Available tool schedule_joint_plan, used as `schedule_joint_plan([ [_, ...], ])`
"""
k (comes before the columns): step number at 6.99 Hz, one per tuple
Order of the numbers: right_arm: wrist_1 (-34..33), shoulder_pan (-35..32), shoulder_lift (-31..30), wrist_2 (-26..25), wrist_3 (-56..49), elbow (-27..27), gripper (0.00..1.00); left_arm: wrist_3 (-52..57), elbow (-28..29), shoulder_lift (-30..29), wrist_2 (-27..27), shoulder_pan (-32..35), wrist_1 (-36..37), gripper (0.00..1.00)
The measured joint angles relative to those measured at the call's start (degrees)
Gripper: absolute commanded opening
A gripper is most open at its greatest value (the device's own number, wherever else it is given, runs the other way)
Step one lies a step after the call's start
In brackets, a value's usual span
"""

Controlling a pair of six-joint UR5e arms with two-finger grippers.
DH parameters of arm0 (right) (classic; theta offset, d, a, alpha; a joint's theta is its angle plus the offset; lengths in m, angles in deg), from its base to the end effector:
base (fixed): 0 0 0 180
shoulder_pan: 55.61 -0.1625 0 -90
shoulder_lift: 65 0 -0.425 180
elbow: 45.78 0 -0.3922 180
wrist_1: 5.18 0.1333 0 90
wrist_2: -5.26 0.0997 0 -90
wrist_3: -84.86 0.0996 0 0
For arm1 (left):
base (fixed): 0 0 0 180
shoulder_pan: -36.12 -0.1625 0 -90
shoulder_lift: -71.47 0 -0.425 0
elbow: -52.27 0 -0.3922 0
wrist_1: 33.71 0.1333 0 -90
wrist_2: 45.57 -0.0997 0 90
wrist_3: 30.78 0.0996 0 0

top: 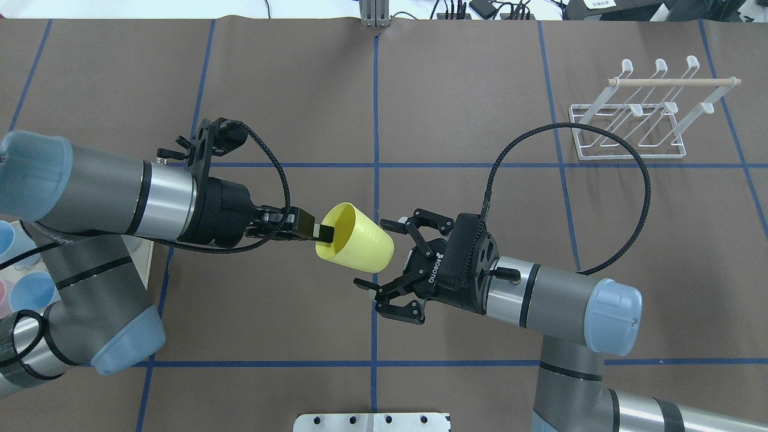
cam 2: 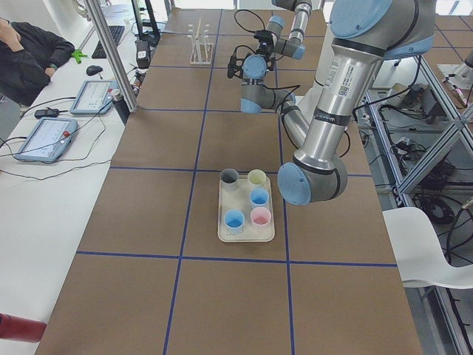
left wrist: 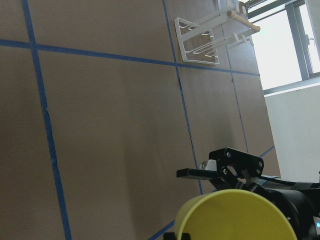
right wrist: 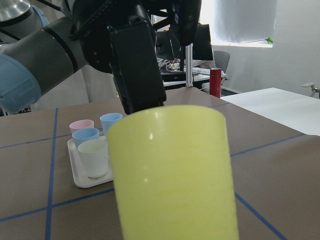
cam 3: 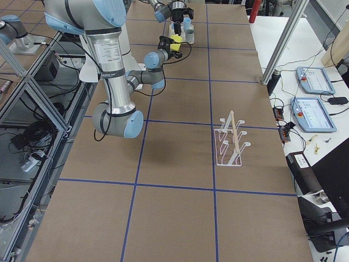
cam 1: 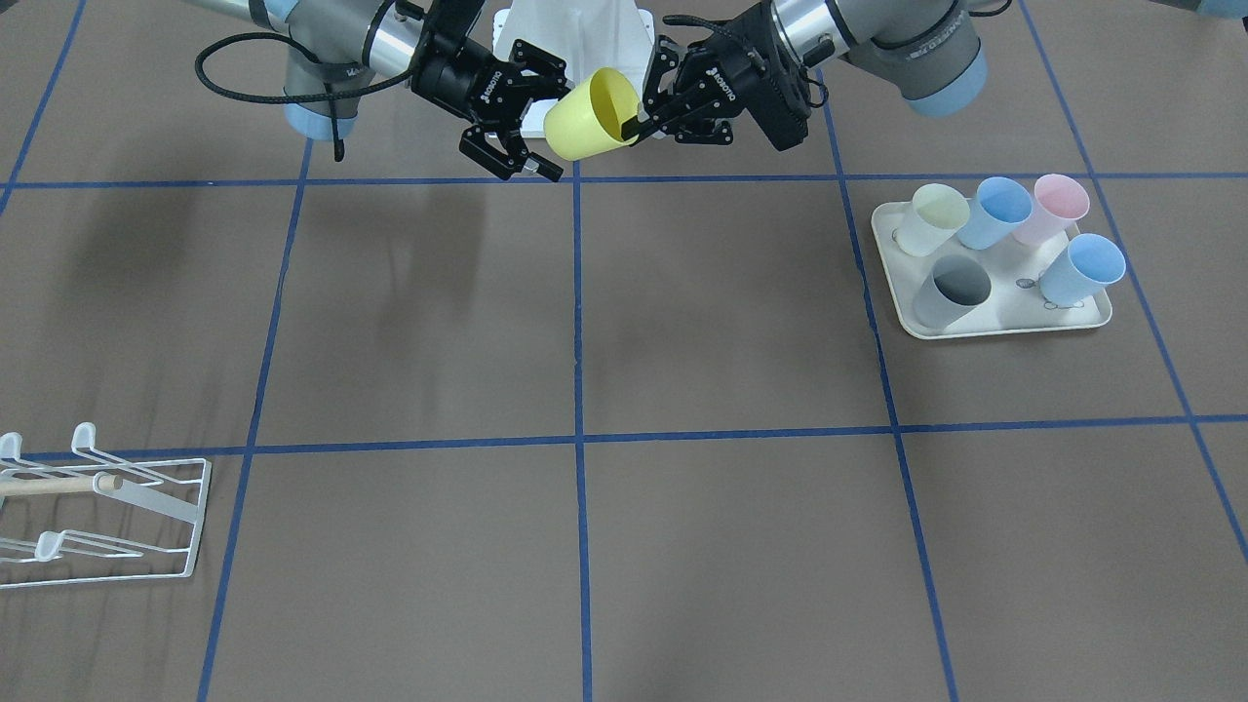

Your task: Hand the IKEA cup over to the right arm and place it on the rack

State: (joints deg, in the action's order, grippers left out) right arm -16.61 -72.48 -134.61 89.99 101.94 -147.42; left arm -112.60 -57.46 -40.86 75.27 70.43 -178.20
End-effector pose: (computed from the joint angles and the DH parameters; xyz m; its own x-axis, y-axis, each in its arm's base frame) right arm -0.4738 -0.2925 0.2246 0.2560 -0.9170 0.3058 -0.4309 0.1749 0.8853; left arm 0.3883 -0.3646 0.1841 -0.0843 0.2054 -0.9750 0.0761 0.9770 0.1992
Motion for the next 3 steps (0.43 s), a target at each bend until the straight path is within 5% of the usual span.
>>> schedule_joint_plan([
  [3, 0.00, 0.13, 0.05, 0.00, 0.12, 0.03, 0.91, 0.04, 0.38, 0.00, -0.16, -0.03, 0.08, 0.00],
])
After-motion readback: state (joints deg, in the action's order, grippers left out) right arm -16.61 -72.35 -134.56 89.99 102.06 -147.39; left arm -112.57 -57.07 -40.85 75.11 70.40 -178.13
